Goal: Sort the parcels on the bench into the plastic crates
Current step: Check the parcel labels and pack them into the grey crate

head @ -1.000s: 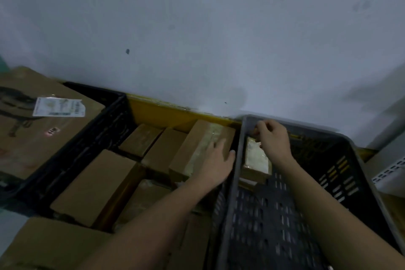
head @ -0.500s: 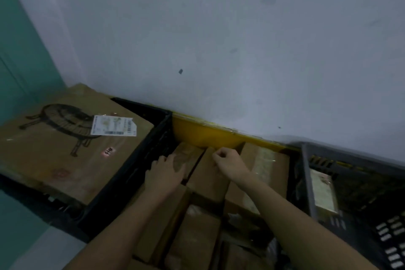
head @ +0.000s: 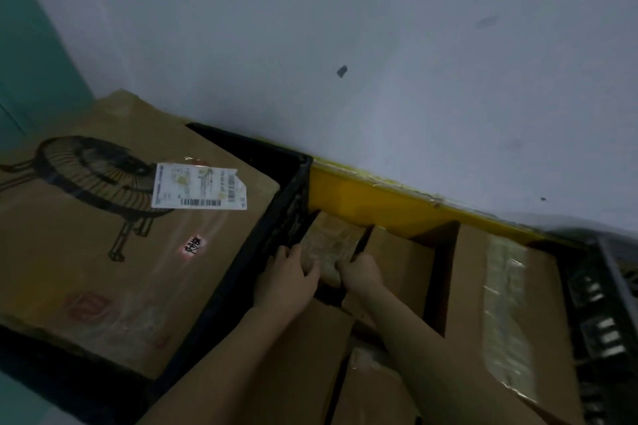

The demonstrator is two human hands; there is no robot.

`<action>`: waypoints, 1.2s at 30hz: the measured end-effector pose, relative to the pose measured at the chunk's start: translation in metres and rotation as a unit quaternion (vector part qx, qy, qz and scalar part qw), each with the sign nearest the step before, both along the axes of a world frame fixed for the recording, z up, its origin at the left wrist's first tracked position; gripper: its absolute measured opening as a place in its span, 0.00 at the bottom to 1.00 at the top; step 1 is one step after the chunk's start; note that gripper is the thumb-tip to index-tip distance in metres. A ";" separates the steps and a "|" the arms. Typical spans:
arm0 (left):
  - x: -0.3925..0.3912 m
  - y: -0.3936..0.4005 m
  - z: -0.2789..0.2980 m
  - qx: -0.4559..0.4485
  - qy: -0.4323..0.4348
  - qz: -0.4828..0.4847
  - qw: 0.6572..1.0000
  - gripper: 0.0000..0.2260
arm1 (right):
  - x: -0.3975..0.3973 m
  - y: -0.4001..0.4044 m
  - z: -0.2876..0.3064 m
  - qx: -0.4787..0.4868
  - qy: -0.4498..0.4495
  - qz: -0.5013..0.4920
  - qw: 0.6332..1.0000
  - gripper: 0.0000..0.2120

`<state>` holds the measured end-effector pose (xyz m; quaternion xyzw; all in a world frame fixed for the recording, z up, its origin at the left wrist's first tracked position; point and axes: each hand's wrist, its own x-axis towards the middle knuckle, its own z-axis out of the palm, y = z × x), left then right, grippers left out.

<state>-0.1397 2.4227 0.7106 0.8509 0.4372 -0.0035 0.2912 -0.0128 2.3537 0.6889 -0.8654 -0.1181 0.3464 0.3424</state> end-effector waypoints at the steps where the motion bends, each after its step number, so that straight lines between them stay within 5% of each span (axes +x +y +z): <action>1: 0.003 0.003 -0.002 -0.009 0.001 -0.001 1.000 0.28 | -0.001 0.006 -0.004 -0.005 -0.006 0.000 1.000 0.12; 3: 0.008 0.007 -0.004 -0.030 0.008 0.003 1.000 0.28 | -0.005 0.017 -0.007 -0.007 -0.021 0.011 1.000 0.07; 10: 0.011 0.017 -0.011 -0.079 0.011 0.006 0.997 0.28 | -0.001 0.044 -0.026 -0.085 -0.071 0.040 0.993 0.19; 14: 0.009 0.018 -0.015 -0.109 -0.007 0.024 0.994 0.29 | -0.009 0.040 -0.010 -0.048 -0.005 -0.027 0.998 0.32; 26: 0.012 0.000 0.031 -0.023 -0.157 0.007 0.987 0.25 | 0.017 -0.005 0.036 0.020 -0.022 -0.016 0.999 0.07; 36: 0.016 -0.027 0.107 -0.200 -0.299 0.170 0.918 0.22 | 0.049 -0.101 0.119 0.209 0.101 -0.082 0.969 0.07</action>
